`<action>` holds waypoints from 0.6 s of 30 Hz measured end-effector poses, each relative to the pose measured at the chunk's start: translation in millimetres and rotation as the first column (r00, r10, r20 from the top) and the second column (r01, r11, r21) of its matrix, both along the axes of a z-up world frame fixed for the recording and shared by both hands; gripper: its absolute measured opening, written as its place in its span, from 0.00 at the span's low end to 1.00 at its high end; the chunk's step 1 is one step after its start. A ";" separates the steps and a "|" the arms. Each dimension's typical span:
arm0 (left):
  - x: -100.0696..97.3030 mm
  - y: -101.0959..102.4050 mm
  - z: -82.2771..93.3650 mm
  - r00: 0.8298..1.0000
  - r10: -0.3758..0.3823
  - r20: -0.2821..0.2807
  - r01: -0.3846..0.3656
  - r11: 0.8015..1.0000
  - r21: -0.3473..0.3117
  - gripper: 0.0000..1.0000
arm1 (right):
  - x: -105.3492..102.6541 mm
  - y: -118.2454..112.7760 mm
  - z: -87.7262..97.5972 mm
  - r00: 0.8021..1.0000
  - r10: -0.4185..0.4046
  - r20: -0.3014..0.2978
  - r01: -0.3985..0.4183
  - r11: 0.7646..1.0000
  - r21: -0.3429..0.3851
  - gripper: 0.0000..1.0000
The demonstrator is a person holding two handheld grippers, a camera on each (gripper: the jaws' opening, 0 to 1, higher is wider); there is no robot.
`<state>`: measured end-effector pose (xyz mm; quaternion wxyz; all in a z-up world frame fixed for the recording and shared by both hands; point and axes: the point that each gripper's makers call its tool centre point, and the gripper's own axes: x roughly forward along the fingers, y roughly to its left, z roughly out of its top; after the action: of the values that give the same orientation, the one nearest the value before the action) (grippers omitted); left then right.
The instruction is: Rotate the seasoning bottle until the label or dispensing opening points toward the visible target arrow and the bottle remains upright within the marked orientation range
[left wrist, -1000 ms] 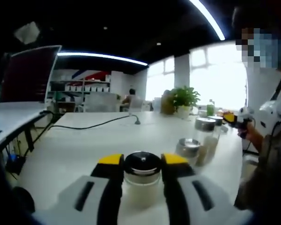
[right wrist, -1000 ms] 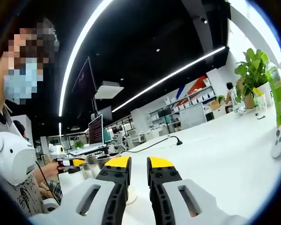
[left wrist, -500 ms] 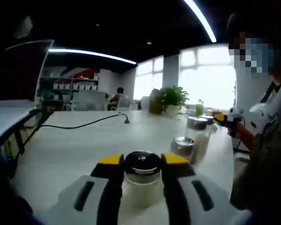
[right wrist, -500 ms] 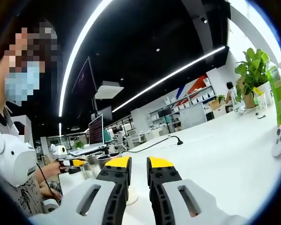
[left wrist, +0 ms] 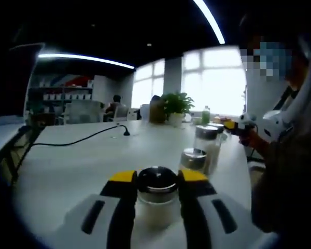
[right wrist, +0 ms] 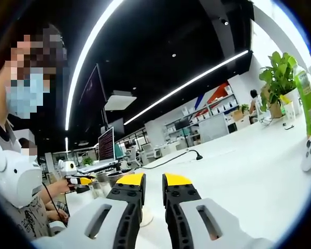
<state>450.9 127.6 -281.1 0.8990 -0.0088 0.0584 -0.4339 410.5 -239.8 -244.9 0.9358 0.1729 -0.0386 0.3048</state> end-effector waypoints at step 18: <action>2.8 10.9 9.7 0.985 0.158 0.063 -0.158 0.987 -0.007 0.38 | 2.8 -0.7 3.8 1.000 0.009 0.014 -0.010 1.000 0.004 0.11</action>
<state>453.8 138.5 -271.3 0.9320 -0.0006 0.0287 -0.3612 413.3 -240.5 -241.1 0.9337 0.1728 -0.0448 0.3103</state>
